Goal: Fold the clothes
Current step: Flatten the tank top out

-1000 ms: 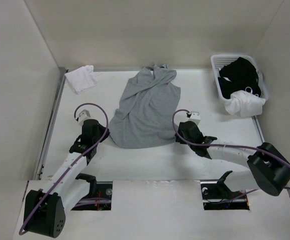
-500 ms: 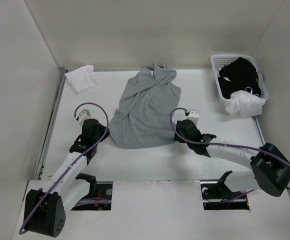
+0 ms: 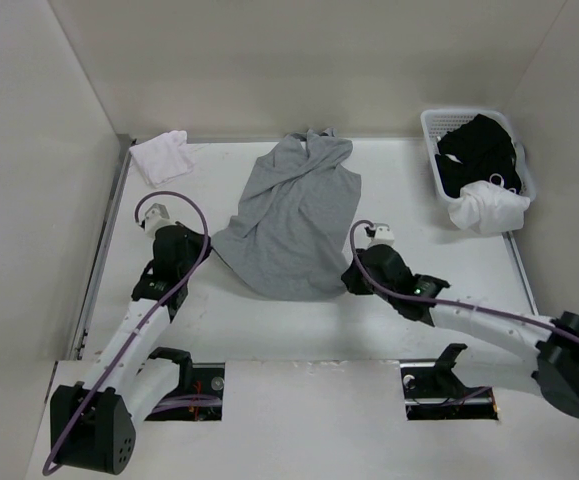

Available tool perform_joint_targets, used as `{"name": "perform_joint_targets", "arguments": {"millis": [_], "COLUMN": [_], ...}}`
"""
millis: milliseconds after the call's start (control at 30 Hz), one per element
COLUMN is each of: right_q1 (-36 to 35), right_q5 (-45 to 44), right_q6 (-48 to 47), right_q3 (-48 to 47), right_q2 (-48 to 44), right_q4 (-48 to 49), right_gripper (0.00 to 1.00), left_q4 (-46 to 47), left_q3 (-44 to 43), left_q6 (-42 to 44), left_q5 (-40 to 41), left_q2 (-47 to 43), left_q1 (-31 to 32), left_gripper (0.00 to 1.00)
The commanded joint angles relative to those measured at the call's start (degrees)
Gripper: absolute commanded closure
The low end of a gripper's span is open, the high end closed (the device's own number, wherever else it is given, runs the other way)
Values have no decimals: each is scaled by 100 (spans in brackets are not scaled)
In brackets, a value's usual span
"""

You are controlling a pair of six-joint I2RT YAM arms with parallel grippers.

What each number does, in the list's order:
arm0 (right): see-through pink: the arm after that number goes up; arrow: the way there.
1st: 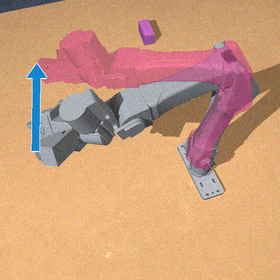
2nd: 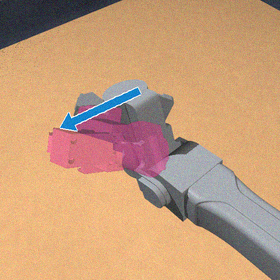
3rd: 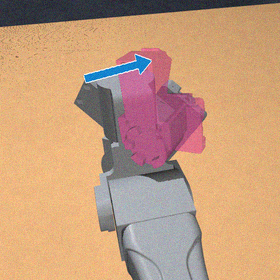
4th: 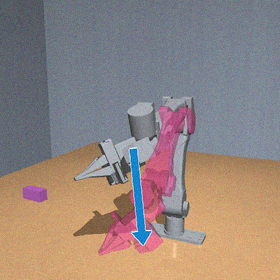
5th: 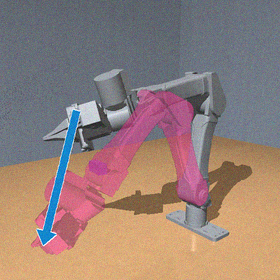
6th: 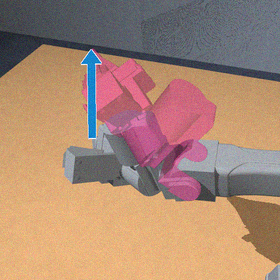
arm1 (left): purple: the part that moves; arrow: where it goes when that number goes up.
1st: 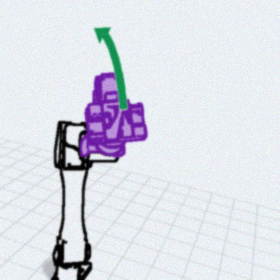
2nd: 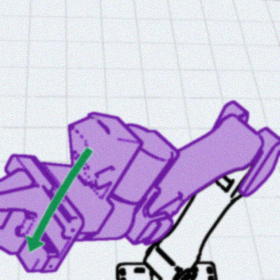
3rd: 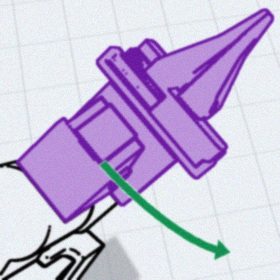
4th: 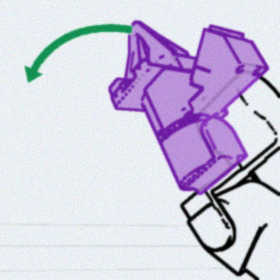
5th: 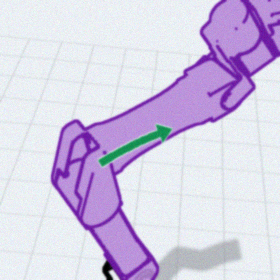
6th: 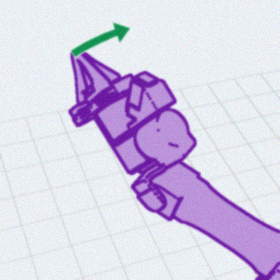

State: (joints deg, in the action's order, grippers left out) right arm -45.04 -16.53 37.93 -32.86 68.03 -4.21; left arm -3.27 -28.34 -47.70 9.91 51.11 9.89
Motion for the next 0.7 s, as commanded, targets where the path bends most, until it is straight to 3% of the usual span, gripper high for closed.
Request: {"name": "perform_joint_targets", "arguments": {"millis": [0,100,233,267,367,533,600,667], "right_q1": [-334,-230,656,815,818,-122,-430,-703], "right_q5": [903,1678,1803,1725,1408,592,467,406], "right_q6": [495,592,557,540,479,793,1179,1505], "right_q3": [-106,7,166,175,131,385,526,666], "right_q2": [-728,-949,-459,-335,-281,-790,-870,-801], "right_q4": [-834,-828,-284,-169,-80,-790,-1055,-1117], "right_gripper": [87,83,48,46,49,68,68,63], "left_q4": [213,248,318,318,257,256,283,292], "left_q3": [-251,-207,-163,-155,-155,-23,56,126], "left_q6": [59,42,7,7,42,68,68,68], "left_q5": [28,37,37,37,37,37,37,37], "left_q2": [-119,-75,13,-5,-119,-216,-189,-189], "left_q1": [-27,-53,-71,-62,-71,-53,-1,61], "left_gripper": [100,100,100,100,100,100,100,100]}}
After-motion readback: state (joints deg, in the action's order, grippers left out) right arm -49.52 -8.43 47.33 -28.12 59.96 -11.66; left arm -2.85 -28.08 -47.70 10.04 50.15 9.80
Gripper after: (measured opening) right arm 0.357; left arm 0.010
